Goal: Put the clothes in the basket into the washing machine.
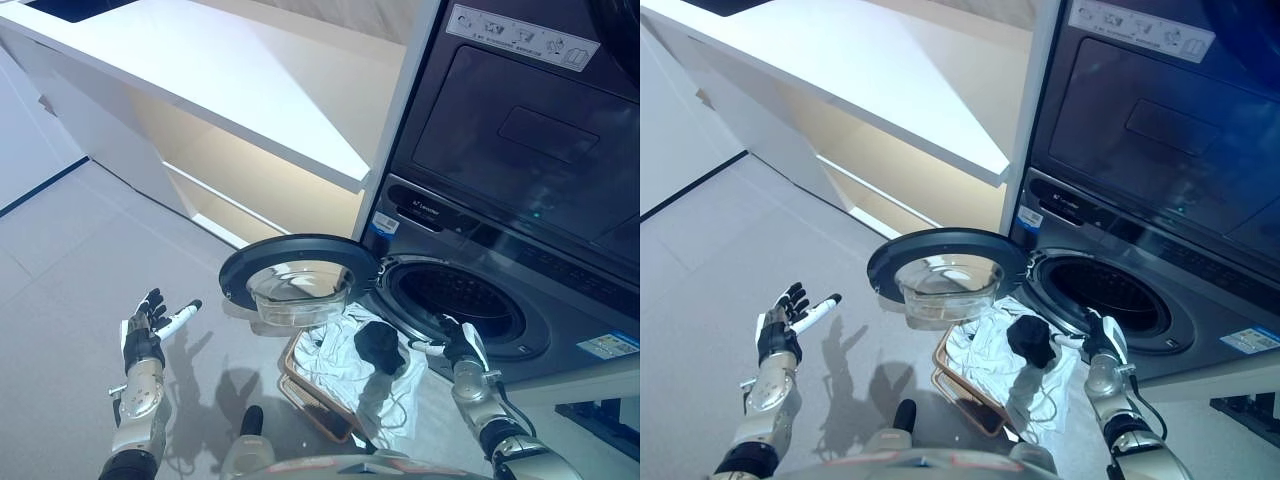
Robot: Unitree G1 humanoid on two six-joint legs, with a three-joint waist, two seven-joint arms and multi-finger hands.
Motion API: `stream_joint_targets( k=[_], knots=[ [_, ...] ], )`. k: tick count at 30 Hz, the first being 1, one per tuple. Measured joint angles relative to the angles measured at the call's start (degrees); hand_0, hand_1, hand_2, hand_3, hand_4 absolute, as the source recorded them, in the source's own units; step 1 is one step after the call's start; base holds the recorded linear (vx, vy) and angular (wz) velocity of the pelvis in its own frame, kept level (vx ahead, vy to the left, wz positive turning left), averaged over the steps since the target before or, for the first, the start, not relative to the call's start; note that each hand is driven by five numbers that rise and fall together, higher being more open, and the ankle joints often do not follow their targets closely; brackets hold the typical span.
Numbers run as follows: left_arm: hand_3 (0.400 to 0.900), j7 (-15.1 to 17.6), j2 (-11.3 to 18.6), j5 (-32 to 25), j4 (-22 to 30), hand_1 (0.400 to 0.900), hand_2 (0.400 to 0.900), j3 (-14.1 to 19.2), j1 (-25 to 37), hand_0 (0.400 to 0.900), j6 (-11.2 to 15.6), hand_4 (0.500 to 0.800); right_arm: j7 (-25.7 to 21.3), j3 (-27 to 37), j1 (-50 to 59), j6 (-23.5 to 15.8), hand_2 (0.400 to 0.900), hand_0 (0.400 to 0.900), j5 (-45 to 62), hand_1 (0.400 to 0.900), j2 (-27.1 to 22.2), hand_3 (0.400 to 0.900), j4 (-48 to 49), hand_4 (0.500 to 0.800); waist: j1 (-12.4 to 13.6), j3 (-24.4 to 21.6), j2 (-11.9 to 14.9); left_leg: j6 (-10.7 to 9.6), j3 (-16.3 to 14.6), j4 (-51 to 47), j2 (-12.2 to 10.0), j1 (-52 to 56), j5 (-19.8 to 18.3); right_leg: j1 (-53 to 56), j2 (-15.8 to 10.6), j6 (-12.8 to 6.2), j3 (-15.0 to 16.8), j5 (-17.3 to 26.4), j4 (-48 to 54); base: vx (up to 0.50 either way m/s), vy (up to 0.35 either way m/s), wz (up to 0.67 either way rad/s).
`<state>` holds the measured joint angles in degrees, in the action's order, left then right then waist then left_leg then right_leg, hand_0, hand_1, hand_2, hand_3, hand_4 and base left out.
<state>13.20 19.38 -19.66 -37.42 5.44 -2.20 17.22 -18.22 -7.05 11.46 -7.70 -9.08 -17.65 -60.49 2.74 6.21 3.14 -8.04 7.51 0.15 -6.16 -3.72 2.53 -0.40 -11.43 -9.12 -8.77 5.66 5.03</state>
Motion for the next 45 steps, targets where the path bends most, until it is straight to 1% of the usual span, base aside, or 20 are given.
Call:
stream_joint_targets(
  k=[9,13,16,18,20,21,25,27,29,30,31,32,34,36,39,41,43,45],
  knots=[
    [0.9,0.15,-0.61,0.2,0.0,0.9,0.9,0.0,-0.01,0.9,-0.01,0.8,0.0,-0.02,0.0,0.0,0.9,0.9,-0.04,0.9,0.16,0.9,-0.03,0.8,0.0,-0.05,-0.07,0.0,-0.01,-0.49,-0.02,0.08,0.29,-0.13,-0.01,0.02,-0.01,-0.01,0.0,0.0,0.0,0.0],
    [0.9,0.44,-0.63,1.93,0.2,0.9,0.9,0.0,-0.05,0.9,-0.24,0.8,-0.01,-0.04,-0.01,0.0,0.9,0.9,-0.13,0.9,0.15,0.9,-0.04,0.8,0.04,-0.03,-0.17,-0.05,0.06,-0.46,-0.07,-0.25,0.37,-0.39,0.01,0.17,-0.09,-0.11,0.01,-0.06,-0.006,0.1],
    [0.9,0.85,-0.64,2.9,1.45,0.9,0.9,-0.09,0.15,0.9,-0.57,0.8,0.01,-0.54,0.29,0.06,0.9,0.9,-0.47,0.9,0.01,0.9,-0.83,0.8,-0.04,-0.04,-0.35,-0.09,0.83,-0.44,-0.07,-2.24,0.83,-1.88,0.04,0.19,-0.8,-0.12,0.0,-0.09,0.013,0.12],
    [0.9,0.89,-0.67,2.83,2.15,0.9,0.9,-0.24,-0.06,0.9,-0.7,0.8,0.05,-0.84,1.15,0.09,0.9,0.9,-0.61,0.9,0.02,0.9,-3.21,0.8,0.09,0.19,-0.9,-0.29,1.37,-0.24,0.0,-3.83,1.24,-2.99,0.03,0.21,-1.32,-0.1,-0.01,-0.12,0.04,0.13],
    [0.9,0.8,-0.68,2.77,4.84,0.9,0.9,-0.7,-0.48,0.9,-0.72,0.8,0.06,-1.1,3.35,0.38,0.9,0.9,-0.59,0.9,-0.45,0.9,-5.88,0.8,0.28,0.92,-1.75,-0.44,1.83,0.31,0.15,-6.71,1.73,-5.35,0.03,0.4,-1.48,0.37,-0.05,-0.08,0.053,0.04],
    [0.9,0.64,-0.7,2.74,6.3,0.9,0.9,-0.81,-0.66,0.9,-0.64,0.8,0.09,-1.81,4.89,0.43,0.9,0.9,-0.61,0.9,-0.88,0.9,-7.02,0.8,0.44,2.14,-2.54,-0.57,2.13,0.87,0.3,-8.06,1.9,-6.25,0.03,0.25,-1.47,0.8,-0.09,-0.07,0.07,-0.01],
    [0.9,0.0,-0.9,1.16,7.97,0.9,0.9,-1.27,0.45,0.9,-0.59,0.8,0.02,-2.48,10.38,0.51,0.9,0.9,-0.58,0.9,-2.41,0.9,-8.29,0.8,0.77,7.5,-5.92,-0.54,2.24,3.33,0.55,-11.98,1.83,-9.27,0.03,0.41,-1.29,1.74,-0.41,-0.08,0.084,-0.08],
    [0.9,0.06,-0.93,0.03,9.33,0.9,0.9,-1.5,1.22,0.9,-0.47,0.8,-0.25,-2.52,13.8,0.56,0.9,0.9,-0.56,0.9,-3.26,0.9,-8.79,0.8,0.79,10.14,-7.3,-0.45,2.21,5.03,0.67,-14.96,1.67,-11.96,-0.03,0.5,-1.04,1.98,-1.44,-0.12,0.07,-0.06],
    [0.9,0.03,-0.98,-1.03,11.02,0.9,0.9,-1.8,2.11,0.9,-0.2,0.8,-0.64,-2.43,16.6,0.59,0.9,0.9,-0.47,0.9,-4.42,0.9,-8.84,0.8,1.38,12.62,-8.18,-0.39,2.18,6.65,0.84,-17.74,1.62,-14.61,-0.16,0.4,-0.8,2.23,-2.69,-0.1,0.058,-0.02],
    [0.9,0.09,-0.92,-1.43,12.35,0.9,0.9,-2.0,2.7,0.9,0.37,0.8,-1.18,-2.43,18.28,0.65,0.9,0.9,-0.36,0.9,-4.97,0.9,-8.96,0.8,1.77,14.05,-8.32,-0.25,2.1,7.17,1.01,-19.04,1.55,-16.09,-0.3,0.4,-0.43,2.24,-3.32,-0.09,0.052,-0.03],
    [0.9,0.2,-0.79,-1.79,14.07,0.9,0.9,-2.48,3.18,0.9,0.52,0.8,-1.6,-2.41,19.74,0.75,0.9,0.9,-0.21,0.9,-5.53,0.9,-8.99,0.8,1.7,15.42,-8.37,-0.25,2.1,7.99,1.19,-20.19,1.53,-17.33,-0.49,0.4,-0.21,2.24,-4.08,-0.09,0.047,-0.05],
    [0.9,0.08,-0.69,-2.22,15.75,0.9,0.9,-3.05,3.66,0.9,0.66,0.8,-1.97,-2.41,21.56,0.92,0.9,0.9,0.14,0.9,-6.04,0.9,-9.66,0.8,2.19,16.51,-8.51,-0.15,2.06,8.7,1.52,-21.43,1.48,-18.51,-0.77,0.46,-0.02,2.19,-4.72,-0.08,0.061,-0.1],
    [0.9,-0.09,-0.67,-2.9,18.5,0.9,0.9,-4.57,4.75,0.9,1.47,0.8,-2.96,-2.12,25.94,1.78,0.9,0.9,1.22,0.9,-7.16,0.9,-12.05,0.8,2.23,17.93,-8.64,0.38,1.88,10.63,2.34,-24.87,1.13,-21.91,-1.51,0.48,0.5,2.19,-6.21,-0.08,0.08,-0.19],
    [0.9,-0.18,-0.24,-3.37,20.71,0.9,0.9,-5.75,5.18,0.9,1.64,0.8,-4.1,-2.33,29.03,2.25,0.9,0.9,1.29,0.9,-8.1,0.9,-12.87,0.8,2.95,18.76,-8.63,1.03,0.91,12.83,2.92,-27.72,0.46,-24.92,-2.14,0.46,1.58,2.2,-7.74,-0.04,0.048,-0.17],
    [0.9,-0.49,0.47,-3.99,23.82,0.9,0.9,-6.07,5.45,0.9,1.9,0.8,-5.49,-2.66,34.65,2.76,0.9,0.9,1.36,0.9,-10.33,0.9,-15.12,0.8,3.47,20.76,-9.05,1.51,-0.16,16.03,3.72,-31.23,-0.52,-28.29,-2.85,0.41,2.97,2.27,-9.37,-0.06,0.033,-0.09],
    [0.9,-0.28,1.72,-4.3,25.2,0.9,0.9,-6.22,5.29,0.9,2.07,0.8,-6.04,-2.92,37.32,2.79,0.9,0.9,1.35,0.9,-11.34,0.9,-15.79,0.8,3.77,21.67,-9.05,1.68,-0.25,18.22,3.79,-33.56,-1.38,-30.42,-2.89,0.45,3.2,2.23,-10.7,-0.02,0.018,-0.05],
    [0.9,0.07,2.08,-5.13,25.73,0.9,0.9,-6.2,5.94,0.9,2.3,0.8,-6.71,-2.97,39.8,3.06,0.9,0.9,1.36,0.9,-12.56,0.9,-15.98,0.8,3.94,22.49,-9.11,1.82,-0.32,19.76,4.06,-36.11,-1.52,-32.83,-3.12,0.44,3.54,2.24,-11.81,-0.02,0.008,-0.01],
    [0.9,0.45,2.35,-5.16,27.46,0.9,0.9,-6.21,6.24,0.9,2.42,0.8,-7.0,-3.45,41.6,3.45,0.9,0.9,1.35,0.9,-13.65,0.9,-15.97,0.8,3.98,23.61,-9.13,1.96,-0.32,20.72,4.35,-37.82,-1.59,-34.4,-3.44,0.44,3.52,2.24,-12.68,-0.05,0.036,-0.03]
  ],
)
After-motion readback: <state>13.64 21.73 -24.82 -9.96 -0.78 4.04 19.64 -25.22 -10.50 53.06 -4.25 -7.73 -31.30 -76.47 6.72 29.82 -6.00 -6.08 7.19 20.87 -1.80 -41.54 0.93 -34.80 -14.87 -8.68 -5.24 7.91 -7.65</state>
